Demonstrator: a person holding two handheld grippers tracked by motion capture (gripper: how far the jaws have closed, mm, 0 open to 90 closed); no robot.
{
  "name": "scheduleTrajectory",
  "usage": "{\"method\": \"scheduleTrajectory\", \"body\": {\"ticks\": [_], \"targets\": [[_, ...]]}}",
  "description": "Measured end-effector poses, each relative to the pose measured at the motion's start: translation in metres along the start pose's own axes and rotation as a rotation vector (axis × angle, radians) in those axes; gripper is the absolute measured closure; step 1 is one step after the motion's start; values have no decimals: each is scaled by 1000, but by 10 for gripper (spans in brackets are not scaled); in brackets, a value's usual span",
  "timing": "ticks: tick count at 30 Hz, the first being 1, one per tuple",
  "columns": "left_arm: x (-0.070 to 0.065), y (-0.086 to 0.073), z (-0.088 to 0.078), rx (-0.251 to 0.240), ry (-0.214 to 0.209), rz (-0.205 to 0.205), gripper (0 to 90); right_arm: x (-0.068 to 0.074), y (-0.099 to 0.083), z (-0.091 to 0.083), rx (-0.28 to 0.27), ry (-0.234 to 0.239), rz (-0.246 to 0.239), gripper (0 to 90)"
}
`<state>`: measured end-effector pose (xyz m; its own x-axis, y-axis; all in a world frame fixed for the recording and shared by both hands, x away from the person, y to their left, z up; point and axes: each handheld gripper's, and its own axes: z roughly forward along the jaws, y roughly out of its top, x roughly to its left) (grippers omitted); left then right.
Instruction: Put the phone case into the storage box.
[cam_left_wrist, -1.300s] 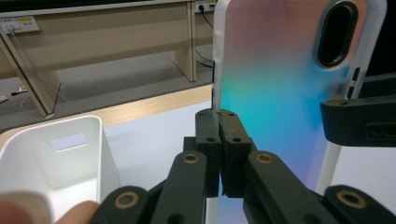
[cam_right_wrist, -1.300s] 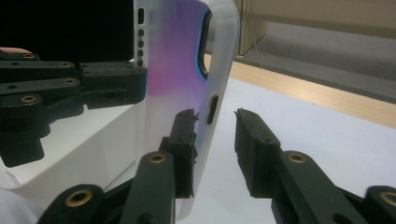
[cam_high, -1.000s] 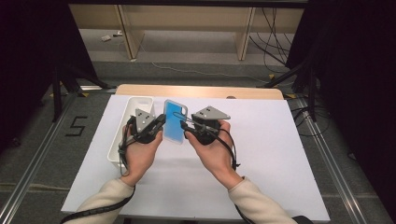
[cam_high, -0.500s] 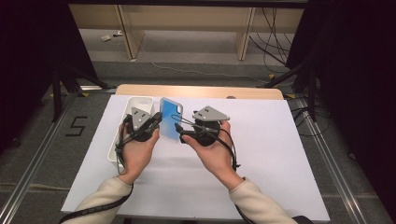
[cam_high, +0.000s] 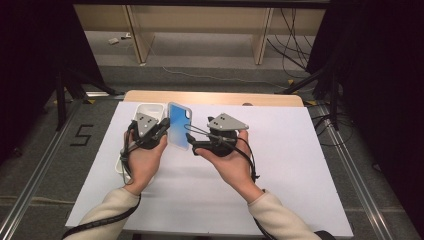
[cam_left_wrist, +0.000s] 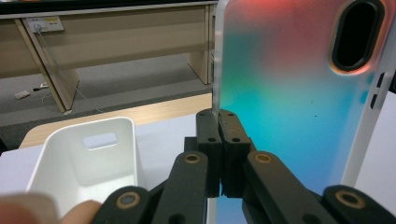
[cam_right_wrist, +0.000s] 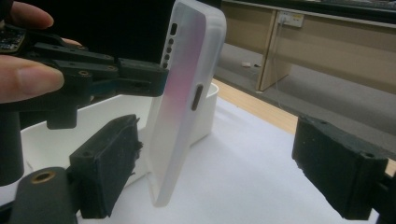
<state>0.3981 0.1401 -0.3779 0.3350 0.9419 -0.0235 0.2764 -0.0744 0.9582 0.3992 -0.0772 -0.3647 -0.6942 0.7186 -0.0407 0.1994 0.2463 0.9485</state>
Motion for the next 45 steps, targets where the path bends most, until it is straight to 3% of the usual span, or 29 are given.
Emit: {"method": "scheduleTrajectory", "body": {"ticks": [21, 29, 45], "targets": [[13, 4, -3, -15, 25, -30, 884, -17, -8, -10, -12, 6, 11, 155], [16, 7, -6, -30, 29, -34, 884, -17, -9, -10, -20, -9, 5, 153], [24, 9, -6, -34, 49, -43, 884, -22, -12, -19, -35, 7, -7, 153]]}}
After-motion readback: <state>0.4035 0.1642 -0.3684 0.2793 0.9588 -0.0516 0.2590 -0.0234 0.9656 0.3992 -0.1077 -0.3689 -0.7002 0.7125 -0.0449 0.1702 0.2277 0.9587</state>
